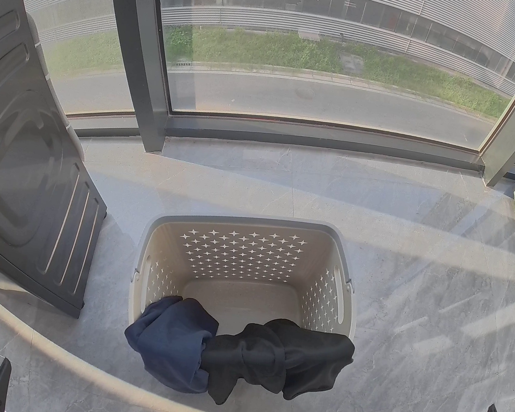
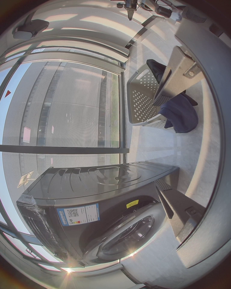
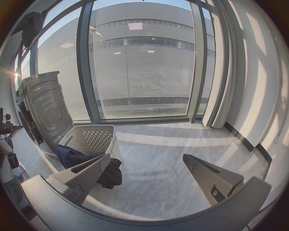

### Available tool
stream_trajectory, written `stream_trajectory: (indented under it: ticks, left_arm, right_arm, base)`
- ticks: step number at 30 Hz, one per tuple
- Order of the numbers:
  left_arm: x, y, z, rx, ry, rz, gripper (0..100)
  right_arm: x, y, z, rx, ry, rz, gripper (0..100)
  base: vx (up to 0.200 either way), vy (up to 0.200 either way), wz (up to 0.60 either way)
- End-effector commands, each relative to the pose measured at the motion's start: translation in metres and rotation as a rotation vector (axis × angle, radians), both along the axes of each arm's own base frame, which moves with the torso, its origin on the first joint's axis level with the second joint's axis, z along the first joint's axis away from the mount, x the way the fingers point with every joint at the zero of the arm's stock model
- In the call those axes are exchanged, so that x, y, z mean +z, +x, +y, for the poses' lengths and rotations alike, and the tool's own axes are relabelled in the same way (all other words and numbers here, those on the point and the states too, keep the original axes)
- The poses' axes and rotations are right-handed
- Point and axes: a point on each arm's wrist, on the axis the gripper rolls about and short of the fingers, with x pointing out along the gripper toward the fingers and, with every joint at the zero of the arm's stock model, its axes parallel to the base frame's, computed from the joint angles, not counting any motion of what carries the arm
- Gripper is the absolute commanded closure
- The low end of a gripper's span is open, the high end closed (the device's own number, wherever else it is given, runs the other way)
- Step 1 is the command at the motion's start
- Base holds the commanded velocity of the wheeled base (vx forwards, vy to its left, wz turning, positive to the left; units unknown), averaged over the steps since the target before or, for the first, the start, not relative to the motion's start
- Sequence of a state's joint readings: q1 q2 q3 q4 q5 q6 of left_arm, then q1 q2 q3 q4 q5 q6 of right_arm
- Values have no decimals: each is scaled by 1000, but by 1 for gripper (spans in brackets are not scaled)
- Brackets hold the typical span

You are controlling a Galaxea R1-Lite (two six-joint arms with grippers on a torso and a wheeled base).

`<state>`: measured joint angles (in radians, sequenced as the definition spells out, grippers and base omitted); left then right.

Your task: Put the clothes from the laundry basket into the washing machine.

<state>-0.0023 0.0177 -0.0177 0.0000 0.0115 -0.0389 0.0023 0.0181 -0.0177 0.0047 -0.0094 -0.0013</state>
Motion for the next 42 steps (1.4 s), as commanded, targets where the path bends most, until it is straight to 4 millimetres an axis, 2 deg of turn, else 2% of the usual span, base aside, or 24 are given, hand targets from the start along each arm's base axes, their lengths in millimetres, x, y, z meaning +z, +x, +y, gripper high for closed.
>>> stream_trajectory:
  ticks: [1,4,10,19,25,31,37,42]
  left_arm:
    - [-5,0,0,0,-1,3,0]
    - [-5,0,0,0,1,5,0]
    - [-5,0,0,0,1,5,0]
    - [-5,0,0,0,1,5,0]
    - [-5,0,0,0,1,5,0]
    - [-5,0,0,0,1,5,0]
    - [-5,0,0,0,1,5,0]
    - [-5,0,0,0,1,3,0]
  right_arm:
    - [-5,0,0,-1,0,-2,0]
    - [-5,0,0,-1,0,-2,0]
    - [-5,0,0,-2,0,-2,0]
    - [-5,0,0,-1,0,-2,0]
    - [-5,0,0,-1,0,-2,0]
    - [-5,0,0,-1,0,-2,0]
    - [-5,0,0,-1,0,-2,0]
    - [-5,0,0,-1,0,-2,0]
  base:
    - [0,0,0]
    - [0,0,0]
    - [200,0,0]
    - [0,0,0]
    - [200,0,0]
    - [0,0,0]
    - [200,0,0]
    - [0,0,0]
